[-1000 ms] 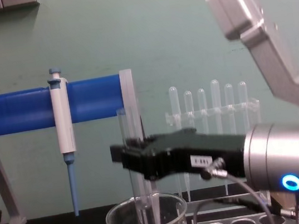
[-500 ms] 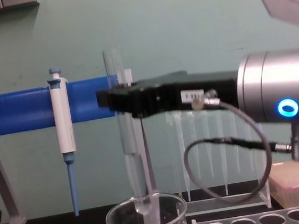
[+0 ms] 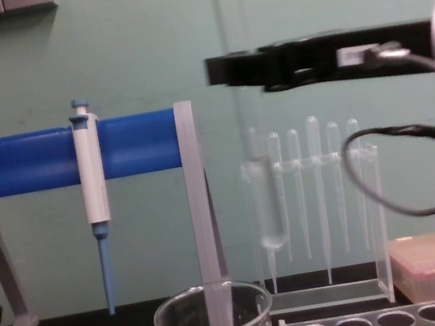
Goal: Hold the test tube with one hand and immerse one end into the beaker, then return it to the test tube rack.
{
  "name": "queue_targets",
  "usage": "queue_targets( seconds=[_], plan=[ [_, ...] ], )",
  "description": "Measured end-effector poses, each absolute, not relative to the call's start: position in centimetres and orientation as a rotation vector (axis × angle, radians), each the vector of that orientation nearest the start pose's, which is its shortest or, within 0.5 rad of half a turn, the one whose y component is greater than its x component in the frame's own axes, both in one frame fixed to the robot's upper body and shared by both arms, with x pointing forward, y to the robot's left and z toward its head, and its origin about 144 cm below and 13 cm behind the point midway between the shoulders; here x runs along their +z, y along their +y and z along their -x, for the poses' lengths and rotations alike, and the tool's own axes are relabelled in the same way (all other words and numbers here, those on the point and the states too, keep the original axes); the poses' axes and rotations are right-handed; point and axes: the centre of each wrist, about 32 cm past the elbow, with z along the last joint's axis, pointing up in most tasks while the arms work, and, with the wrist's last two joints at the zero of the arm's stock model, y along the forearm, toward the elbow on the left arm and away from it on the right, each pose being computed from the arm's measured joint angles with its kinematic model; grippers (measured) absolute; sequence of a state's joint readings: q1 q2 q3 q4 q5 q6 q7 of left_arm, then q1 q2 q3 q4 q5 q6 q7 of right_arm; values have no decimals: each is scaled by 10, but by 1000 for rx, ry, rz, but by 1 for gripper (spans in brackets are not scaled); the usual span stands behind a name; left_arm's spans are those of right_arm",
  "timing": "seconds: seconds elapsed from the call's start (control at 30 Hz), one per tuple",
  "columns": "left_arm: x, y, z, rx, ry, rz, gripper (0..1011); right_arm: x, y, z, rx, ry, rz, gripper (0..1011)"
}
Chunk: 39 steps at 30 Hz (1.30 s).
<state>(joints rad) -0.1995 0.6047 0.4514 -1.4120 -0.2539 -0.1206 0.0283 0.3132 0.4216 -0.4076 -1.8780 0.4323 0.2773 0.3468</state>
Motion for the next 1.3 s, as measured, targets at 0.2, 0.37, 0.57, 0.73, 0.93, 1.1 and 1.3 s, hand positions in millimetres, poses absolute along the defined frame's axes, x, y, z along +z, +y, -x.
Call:
queue_targets(
  seconds=[0.2,0.37,0.57,0.73,0.93,1.1,1.3],
  plan=[
    [1140,310,-489,1248,-285,-304,1000,1302,-222,-468,-803,-163,-20,241],
    [1140,310,-489,1248,-285,-304,1000,1292,-233,-461,-838,-161,-3,241],
    [1140,310,-489,1248,-285,-305,1000,1274,-233,-461,-851,-149,-2,241],
    [1140,310,-489,1248,-285,-304,1000,1262,-228,-462,-848,-130,1,241],
    [1140,310,-489,1248,-285,-305,1000,1255,-225,-459,-849,-126,11,241],
    [1140,310,-489,1248,-285,-304,1000,1249,-223,-457,-854,-125,28,241],
    [1140,310,-489,1248,-285,-304,1000,1240,-222,-456,-863,-114,31,241]
  ],
)
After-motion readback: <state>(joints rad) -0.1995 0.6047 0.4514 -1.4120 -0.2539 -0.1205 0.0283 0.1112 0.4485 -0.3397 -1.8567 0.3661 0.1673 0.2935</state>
